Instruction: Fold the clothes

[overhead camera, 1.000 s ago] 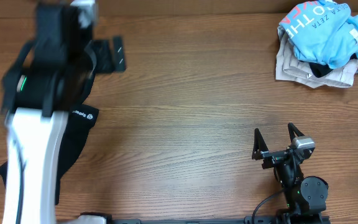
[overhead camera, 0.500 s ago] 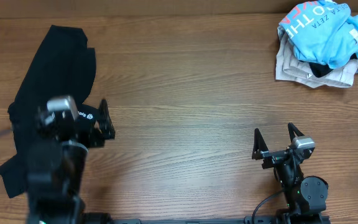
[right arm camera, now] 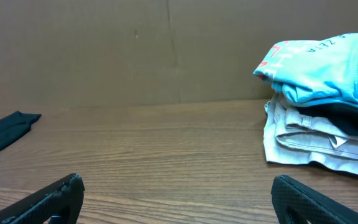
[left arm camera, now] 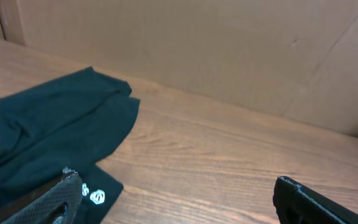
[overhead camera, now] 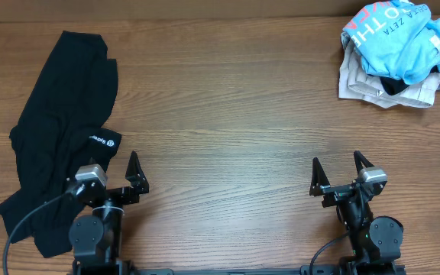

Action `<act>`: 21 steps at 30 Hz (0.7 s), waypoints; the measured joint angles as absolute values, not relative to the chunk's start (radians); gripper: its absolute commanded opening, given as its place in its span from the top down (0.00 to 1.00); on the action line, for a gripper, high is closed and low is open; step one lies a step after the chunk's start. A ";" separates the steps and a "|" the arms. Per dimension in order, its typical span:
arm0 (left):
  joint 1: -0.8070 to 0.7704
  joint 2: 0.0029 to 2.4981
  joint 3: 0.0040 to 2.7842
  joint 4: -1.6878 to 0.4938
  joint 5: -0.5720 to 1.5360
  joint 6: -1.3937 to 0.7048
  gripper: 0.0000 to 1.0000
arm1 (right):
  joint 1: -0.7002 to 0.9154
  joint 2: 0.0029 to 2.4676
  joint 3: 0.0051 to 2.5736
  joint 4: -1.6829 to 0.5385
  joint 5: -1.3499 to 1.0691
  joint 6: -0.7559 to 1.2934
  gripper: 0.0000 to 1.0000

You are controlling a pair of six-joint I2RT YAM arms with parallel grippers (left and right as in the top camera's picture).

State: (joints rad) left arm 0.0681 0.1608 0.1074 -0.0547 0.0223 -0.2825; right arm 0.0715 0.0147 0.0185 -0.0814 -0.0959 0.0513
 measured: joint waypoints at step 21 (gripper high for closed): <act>0.068 0.016 0.012 -0.081 -0.001 -0.236 0.00 | 0.072 0.015 0.019 -0.082 -0.096 0.051 0.00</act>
State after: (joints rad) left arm 0.0681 0.0158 0.0116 -0.0811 -0.0010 -0.2363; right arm 0.0715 0.0147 0.0185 -0.0818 -0.0963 0.0513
